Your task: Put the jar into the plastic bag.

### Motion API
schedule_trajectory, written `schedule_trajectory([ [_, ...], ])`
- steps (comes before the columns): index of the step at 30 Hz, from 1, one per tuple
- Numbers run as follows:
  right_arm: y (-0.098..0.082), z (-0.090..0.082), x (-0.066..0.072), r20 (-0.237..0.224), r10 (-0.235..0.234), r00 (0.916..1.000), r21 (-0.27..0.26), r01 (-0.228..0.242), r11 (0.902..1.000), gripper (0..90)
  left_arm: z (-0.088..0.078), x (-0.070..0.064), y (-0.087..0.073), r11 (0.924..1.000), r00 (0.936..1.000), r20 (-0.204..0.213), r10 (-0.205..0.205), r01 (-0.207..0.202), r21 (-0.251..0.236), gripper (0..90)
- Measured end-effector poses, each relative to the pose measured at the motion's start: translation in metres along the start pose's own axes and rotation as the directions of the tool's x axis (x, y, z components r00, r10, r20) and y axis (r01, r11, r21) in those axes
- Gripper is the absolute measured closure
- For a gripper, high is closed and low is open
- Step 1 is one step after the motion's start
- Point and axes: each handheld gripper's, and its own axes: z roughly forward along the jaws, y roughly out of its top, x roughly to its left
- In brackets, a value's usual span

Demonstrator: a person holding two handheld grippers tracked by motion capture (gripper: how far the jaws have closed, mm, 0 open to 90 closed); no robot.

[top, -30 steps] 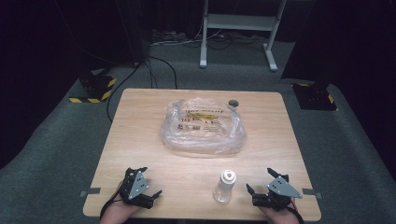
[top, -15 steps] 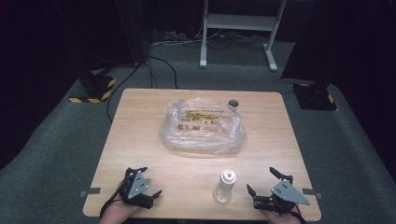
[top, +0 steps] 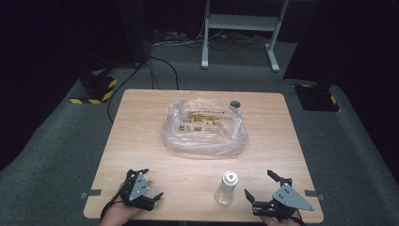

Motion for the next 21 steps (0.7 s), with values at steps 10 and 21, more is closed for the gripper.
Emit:
schedule_trajectory([
  [10,0.005,0.004,0.010,-0.047,0.022,0.9986,-0.020,-0.023,0.9995,0.1,0.000,0.000,0.000,1.0000,1.0000,0.007,0.002,-0.002,-0.001,1.5],
  [21,0.012,0.015,0.021,-0.112,0.047,0.9926,-0.051,-0.053,0.9973,0.1,0.000,0.000,0.000,1.0000,0.9999,0.015,0.005,-0.005,-0.001,1.5],
])
